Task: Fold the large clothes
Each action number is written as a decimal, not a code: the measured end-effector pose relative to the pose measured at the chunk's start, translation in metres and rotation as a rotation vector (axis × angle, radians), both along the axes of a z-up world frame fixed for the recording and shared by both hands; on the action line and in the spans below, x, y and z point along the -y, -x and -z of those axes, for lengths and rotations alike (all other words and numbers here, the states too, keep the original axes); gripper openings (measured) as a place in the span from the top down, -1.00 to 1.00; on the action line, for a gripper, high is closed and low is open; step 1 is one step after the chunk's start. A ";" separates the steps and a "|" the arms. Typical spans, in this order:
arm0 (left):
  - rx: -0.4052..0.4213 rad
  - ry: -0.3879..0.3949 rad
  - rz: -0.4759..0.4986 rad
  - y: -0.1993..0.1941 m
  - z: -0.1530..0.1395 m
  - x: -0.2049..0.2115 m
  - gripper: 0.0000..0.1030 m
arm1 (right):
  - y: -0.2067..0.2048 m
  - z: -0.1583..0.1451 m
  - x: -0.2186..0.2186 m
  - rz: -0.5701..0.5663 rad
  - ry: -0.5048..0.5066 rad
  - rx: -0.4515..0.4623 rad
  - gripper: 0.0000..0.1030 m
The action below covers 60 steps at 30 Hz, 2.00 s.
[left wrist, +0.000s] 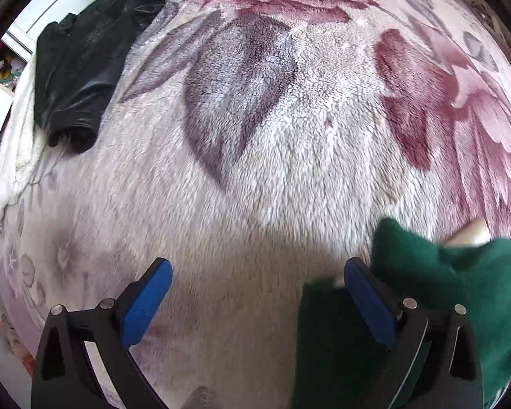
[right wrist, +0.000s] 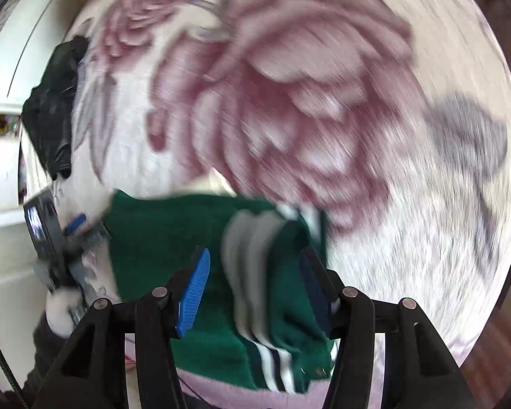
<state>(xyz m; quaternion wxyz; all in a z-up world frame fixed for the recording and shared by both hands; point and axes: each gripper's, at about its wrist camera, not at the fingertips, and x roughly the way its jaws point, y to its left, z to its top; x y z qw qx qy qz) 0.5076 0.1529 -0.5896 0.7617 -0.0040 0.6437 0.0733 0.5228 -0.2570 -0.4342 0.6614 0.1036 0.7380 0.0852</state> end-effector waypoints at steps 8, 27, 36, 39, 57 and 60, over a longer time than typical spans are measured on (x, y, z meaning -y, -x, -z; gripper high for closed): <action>-0.010 -0.050 0.006 -0.005 -0.006 0.002 -1.00 | 0.031 0.057 0.011 0.174 -0.297 -0.038 0.94; -0.013 -0.136 -0.148 0.094 -0.062 -0.028 -1.00 | 0.163 0.044 0.103 0.322 -0.209 -0.204 0.20; -0.099 -0.126 -0.143 0.131 -0.052 -0.017 -1.00 | 0.258 0.138 0.101 0.836 -0.695 -0.293 0.19; -0.089 -0.145 -0.118 0.136 -0.058 -0.007 -1.00 | 0.258 0.127 0.095 0.835 -0.587 -0.202 0.57; -0.043 -0.161 -0.021 0.110 -0.051 0.044 -1.00 | 0.227 0.024 0.097 0.493 -0.118 -0.067 0.64; -0.026 -0.152 -0.037 0.105 -0.058 0.042 -1.00 | 0.203 -0.016 0.081 0.403 -0.144 0.046 0.62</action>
